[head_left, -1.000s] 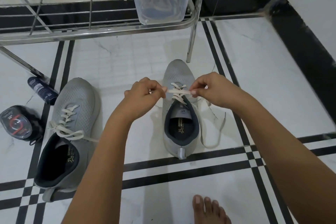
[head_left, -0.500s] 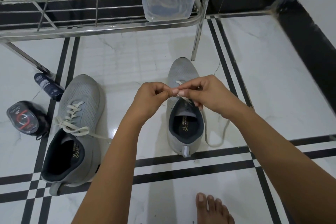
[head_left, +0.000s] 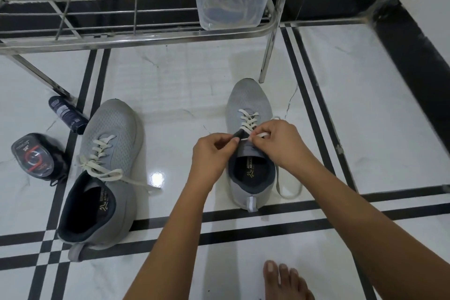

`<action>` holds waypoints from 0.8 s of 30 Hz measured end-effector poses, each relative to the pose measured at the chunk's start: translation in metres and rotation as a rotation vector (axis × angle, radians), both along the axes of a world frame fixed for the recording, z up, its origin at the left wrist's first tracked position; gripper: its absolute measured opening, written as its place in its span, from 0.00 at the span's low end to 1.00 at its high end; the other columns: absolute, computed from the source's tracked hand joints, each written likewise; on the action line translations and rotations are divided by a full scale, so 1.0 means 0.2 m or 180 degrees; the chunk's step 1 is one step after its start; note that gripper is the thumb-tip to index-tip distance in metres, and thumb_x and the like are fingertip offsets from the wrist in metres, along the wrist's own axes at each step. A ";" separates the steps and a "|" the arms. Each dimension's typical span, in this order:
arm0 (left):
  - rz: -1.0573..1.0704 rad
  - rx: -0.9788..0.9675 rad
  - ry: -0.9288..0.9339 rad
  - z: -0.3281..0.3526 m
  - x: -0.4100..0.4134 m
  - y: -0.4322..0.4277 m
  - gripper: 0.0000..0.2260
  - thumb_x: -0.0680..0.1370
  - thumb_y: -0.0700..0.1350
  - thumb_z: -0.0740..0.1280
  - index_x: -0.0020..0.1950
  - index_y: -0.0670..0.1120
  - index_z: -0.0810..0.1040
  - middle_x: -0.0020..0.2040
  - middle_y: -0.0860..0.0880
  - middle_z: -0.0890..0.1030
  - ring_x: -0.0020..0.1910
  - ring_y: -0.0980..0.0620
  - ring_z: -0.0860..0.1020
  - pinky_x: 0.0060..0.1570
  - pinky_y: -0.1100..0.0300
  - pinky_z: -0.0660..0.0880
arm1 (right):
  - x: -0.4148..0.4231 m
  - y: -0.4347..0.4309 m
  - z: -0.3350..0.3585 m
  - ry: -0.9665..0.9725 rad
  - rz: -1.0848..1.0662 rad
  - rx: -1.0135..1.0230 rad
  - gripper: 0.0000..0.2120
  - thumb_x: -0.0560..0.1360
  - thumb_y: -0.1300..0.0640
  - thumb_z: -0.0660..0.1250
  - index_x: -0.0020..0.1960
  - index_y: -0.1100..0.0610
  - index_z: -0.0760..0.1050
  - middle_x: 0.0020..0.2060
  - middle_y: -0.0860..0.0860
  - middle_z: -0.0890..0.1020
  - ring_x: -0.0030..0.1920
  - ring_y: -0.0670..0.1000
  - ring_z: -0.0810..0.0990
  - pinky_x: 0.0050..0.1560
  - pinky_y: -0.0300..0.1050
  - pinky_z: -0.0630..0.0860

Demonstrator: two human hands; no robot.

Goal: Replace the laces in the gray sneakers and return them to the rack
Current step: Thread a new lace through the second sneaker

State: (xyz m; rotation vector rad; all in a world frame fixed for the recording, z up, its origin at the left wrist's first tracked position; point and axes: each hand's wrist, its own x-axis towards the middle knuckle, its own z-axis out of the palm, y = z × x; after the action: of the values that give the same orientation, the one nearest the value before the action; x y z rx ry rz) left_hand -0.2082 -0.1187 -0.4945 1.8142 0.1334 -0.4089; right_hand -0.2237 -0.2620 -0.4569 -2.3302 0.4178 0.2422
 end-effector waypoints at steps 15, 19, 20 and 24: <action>0.0229 -0.1259 0.0847 -0.05 0.04 0.02 0.05 0.77 0.38 0.64 0.44 0.41 0.79 0.40 0.44 0.81 0.41 0.49 0.78 0.44 0.60 0.75 | -0.03 0.12 -0.10 -0.0447 -0.0116 0.0178 0.08 0.76 0.58 0.67 0.53 0.59 0.81 0.47 0.48 0.70 0.48 0.45 0.72 0.54 0.36 0.72; 0.0351 -0.0952 0.0521 -0.04 0.05 -0.02 0.06 0.79 0.38 0.62 0.43 0.45 0.75 0.39 0.48 0.79 0.38 0.52 0.77 0.41 0.63 0.75 | -0.10 0.09 -0.12 -0.0749 -0.0411 -0.0248 0.13 0.74 0.59 0.69 0.57 0.58 0.72 0.54 0.49 0.65 0.54 0.44 0.67 0.53 0.26 0.62; 0.0376 -0.0908 0.0428 -0.02 0.05 -0.02 0.06 0.80 0.38 0.61 0.43 0.45 0.73 0.39 0.48 0.80 0.38 0.53 0.78 0.40 0.64 0.76 | -0.11 0.08 -0.13 -0.0726 -0.0470 -0.0251 0.12 0.75 0.59 0.68 0.55 0.58 0.70 0.53 0.50 0.66 0.51 0.45 0.68 0.51 0.28 0.64; 0.1095 -0.1366 0.0051 0.05 0.14 0.06 0.07 0.79 0.31 0.52 0.47 0.42 0.65 0.41 0.39 0.75 0.30 0.49 0.79 0.33 0.59 0.79 | -0.14 0.05 -0.16 -0.0765 -0.0533 -0.0248 0.08 0.76 0.56 0.66 0.44 0.56 0.67 0.43 0.50 0.70 0.42 0.46 0.69 0.40 0.30 0.64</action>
State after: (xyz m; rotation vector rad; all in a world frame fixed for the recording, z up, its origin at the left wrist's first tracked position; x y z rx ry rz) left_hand -0.1806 -0.1063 -0.4855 1.3335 0.3372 -0.1879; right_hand -0.2508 -0.2510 -0.4886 -2.3481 0.5057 -0.1358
